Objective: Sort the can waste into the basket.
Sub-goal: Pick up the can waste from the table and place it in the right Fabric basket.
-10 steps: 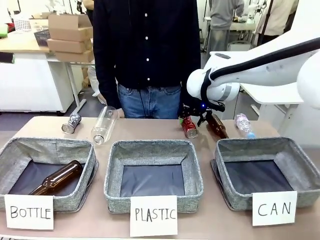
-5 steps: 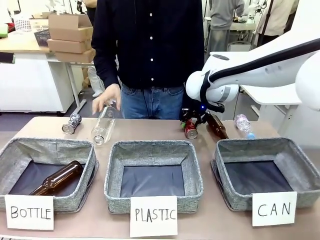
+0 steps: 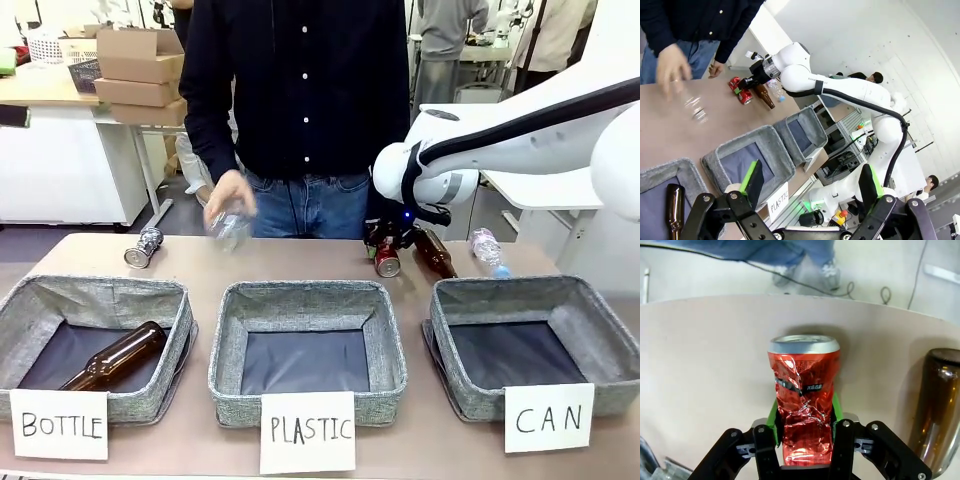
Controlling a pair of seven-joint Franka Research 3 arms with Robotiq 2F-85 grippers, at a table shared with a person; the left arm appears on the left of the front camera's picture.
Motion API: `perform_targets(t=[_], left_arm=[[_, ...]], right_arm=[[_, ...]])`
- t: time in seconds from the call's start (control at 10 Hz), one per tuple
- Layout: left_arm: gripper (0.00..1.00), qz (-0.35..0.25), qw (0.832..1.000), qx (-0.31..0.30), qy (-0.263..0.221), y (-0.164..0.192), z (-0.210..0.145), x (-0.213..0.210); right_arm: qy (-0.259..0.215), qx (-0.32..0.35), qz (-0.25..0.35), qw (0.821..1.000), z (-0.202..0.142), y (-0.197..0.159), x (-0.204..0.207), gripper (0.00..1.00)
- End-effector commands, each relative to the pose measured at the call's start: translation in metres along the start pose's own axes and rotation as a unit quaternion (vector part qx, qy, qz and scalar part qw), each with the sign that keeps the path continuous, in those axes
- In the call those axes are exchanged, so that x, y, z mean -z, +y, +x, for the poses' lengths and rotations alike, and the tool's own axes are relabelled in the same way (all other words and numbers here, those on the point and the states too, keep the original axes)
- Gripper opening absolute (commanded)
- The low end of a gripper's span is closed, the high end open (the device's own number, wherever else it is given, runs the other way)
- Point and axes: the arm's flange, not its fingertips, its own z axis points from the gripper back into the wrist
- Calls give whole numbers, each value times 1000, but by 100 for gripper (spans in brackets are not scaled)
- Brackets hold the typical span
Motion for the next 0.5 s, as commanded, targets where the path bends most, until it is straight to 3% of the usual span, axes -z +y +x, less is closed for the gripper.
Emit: perform_targets(t=[0.0,0.2,0.4], left_arm=[[100,-4,1000,5,-3,-3,1,2],[100,-4,1000,5,-3,-3,1,2],[100,-4,1000,5,-3,-3,1,2]], right_arm=[[6,20,-12,1000,2,-3,-5,5],[6,19,-8,1000,1,-6,-13,5],[17,-42,52,998,-43,-12,-95,5]])
